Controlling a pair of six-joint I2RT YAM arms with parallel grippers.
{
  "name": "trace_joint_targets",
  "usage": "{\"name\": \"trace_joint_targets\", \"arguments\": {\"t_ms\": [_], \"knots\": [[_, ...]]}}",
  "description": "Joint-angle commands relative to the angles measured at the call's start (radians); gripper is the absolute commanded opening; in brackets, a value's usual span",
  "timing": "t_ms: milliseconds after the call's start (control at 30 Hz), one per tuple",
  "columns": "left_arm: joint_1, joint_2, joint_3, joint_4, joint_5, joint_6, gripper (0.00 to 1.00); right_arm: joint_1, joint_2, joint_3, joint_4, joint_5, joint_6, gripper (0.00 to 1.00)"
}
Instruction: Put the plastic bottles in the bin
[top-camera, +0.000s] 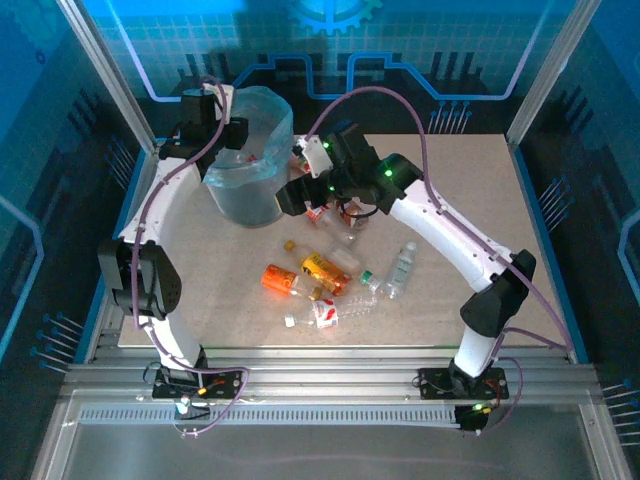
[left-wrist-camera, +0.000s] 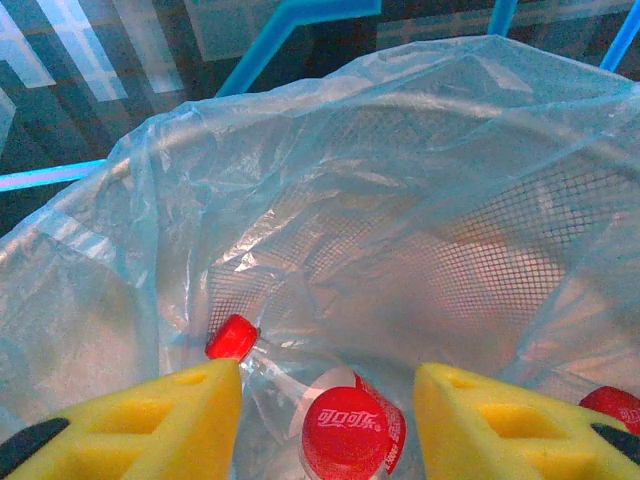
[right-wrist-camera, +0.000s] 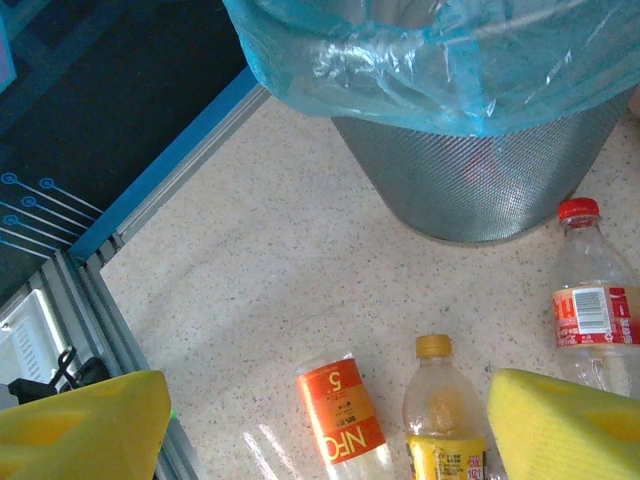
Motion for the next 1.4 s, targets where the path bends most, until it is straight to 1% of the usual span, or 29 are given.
{"name": "trace_joint_targets", "arguments": {"t_ms": [0, 167, 233, 333, 533, 567, 633, 667, 733, 867, 1000, 1167, 1300, 1367], "knots": [[0.008, -0.074, 0.058, -0.02, 0.022, -0.022, 0.5, 0.019, 0.011, 0.049, -0.043, -0.01, 0.011, 0.84], [0.004, -0.18, 0.099, -0.092, 0.015, -0.078, 0.51, 0.021, -0.031, 0.04, -0.043, 0.001, 0.0, 0.84], [-0.002, -0.244, 0.075, -0.109, 0.011, -0.115, 0.5, 0.02, -0.056, 0.028, -0.039, 0.012, -0.011, 0.84], [-0.037, -0.357, 0.004, -0.127, 0.007, -0.128, 0.51, 0.018, -0.092, 0.004, -0.039, 0.033, -0.03, 0.84], [-0.157, -0.599, -0.199, -0.171, 0.005, -0.119, 0.52, 0.015, -0.178, -0.075, -0.054, 0.083, -0.057, 0.83], [-0.182, -0.641, -0.24, -0.185, 0.022, -0.106, 0.53, 0.016, -0.2, -0.105, -0.05, 0.1, -0.057, 0.83], [-0.217, -0.721, -0.319, -0.235, 0.086, -0.055, 0.57, 0.014, -0.244, -0.173, -0.04, 0.13, -0.057, 0.83], [-0.23, -0.762, -0.367, -0.266, 0.125, -0.024, 0.58, 0.011, -0.268, -0.209, -0.035, 0.142, -0.054, 0.83], [-0.242, -0.842, -0.466, -0.293, 0.155, -0.011, 0.58, 0.011, -0.324, -0.285, -0.015, 0.158, -0.05, 0.84], [-0.244, -0.974, -0.646, -0.306, 0.197, -0.072, 0.58, 0.006, -0.426, -0.465, 0.038, 0.201, -0.059, 0.85], [-0.247, -1.031, -0.759, -0.29, 0.223, -0.148, 0.57, 0.008, -0.493, -0.601, 0.066, 0.21, -0.113, 0.85], [-0.248, -1.016, -0.846, -0.254, 0.237, -0.249, 0.57, 0.016, -0.548, -0.714, 0.095, 0.194, -0.139, 0.85], [-0.248, -0.981, -0.898, -0.217, 0.247, -0.273, 0.57, 0.063, -0.578, -0.795, 0.144, 0.19, -0.17, 0.84], [-0.248, -0.965, -0.925, -0.193, 0.236, -0.277, 0.57, 0.103, -0.586, -0.84, 0.178, 0.21, -0.199, 0.84]]}}
